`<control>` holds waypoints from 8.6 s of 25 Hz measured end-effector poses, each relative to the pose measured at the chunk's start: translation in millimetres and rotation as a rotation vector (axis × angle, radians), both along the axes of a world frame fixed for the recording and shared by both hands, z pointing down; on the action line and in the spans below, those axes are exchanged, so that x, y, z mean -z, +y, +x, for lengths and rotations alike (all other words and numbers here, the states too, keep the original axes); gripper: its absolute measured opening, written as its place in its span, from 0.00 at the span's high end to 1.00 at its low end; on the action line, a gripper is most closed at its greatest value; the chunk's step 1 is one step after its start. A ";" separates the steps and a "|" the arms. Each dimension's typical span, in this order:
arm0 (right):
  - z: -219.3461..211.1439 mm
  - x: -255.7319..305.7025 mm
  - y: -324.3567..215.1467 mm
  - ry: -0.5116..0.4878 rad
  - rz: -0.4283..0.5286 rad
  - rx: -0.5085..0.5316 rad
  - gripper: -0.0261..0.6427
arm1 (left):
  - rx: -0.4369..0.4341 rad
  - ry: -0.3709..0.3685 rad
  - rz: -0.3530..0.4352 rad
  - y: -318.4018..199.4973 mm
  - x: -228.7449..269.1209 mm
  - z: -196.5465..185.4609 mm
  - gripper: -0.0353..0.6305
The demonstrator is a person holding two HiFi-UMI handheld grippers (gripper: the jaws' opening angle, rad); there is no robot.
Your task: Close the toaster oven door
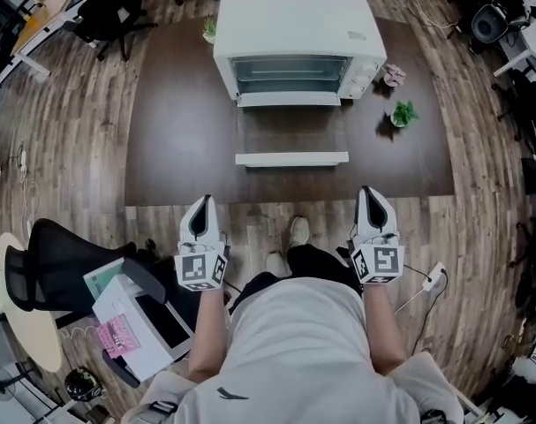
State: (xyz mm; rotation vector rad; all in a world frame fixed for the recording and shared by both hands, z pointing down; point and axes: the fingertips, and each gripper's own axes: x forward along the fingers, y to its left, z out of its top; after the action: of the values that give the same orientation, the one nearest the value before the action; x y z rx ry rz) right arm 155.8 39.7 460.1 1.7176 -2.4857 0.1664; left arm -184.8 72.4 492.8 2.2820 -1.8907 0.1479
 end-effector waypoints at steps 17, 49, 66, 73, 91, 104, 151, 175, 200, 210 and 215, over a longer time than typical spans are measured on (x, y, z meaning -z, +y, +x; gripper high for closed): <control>19.0 -12.5 -110.1 -0.010 -0.018 0.071 0.96 | 0.007 -0.034 -0.015 -102.3 -5.7 25.3 0.94; 0.4 -197.3 -91.5 0.051 -0.567 0.049 0.70 | -0.230 0.174 -0.537 -97.2 -173.1 37.3 0.56; -15.8 -220.3 -101.2 0.079 -0.629 0.047 0.69 | -0.320 0.144 -0.580 -114.3 -188.3 69.7 0.56; -16.1 -222.4 -104.8 0.079 -0.634 0.047 0.69 | -0.328 0.130 -0.587 -115.5 -190.2 70.9 0.56; -14.4 -198.4 -113.6 0.028 -0.587 0.030 0.72 | -0.349 0.127 -0.541 -125.6 -172.3 72.9 0.64; -25.5 -106.0 -151.0 0.066 -0.401 0.062 0.80 | -0.340 0.170 -0.371 -160.5 -81.8 70.5 0.66; -34.8 -16.6 -287.7 -0.173 -0.917 0.083 0.79 | -0.405 0.634 -0.574 -299.7 18.6 61.1 0.64; -36.3 -16.4 -303.2 -0.032 -1.082 0.003 0.80 | -0.417 0.414 -0.976 -314.8 18.8 64.3 0.64; -21.2 60.6 -293.1 0.200 -0.861 0.056 0.73 | -0.475 0.252 -0.789 -276.5 53.6 58.1 0.63; -16.1 66.7 -253.4 0.148 -0.498 0.033 0.95 | -0.447 0.108 -0.468 -272.7 97.6 73.3 0.65; -18.4 82.3 -233.5 0.039 -0.240 0.080 0.96 | -0.430 -0.022 -0.185 -249.3 129.0 92.9 0.68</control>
State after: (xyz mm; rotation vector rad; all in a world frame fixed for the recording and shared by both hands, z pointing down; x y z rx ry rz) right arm 137.4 -193.8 377.8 1.5092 -2.3887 0.4014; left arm -91.9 -177.0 363.8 2.5229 -1.3042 0.3858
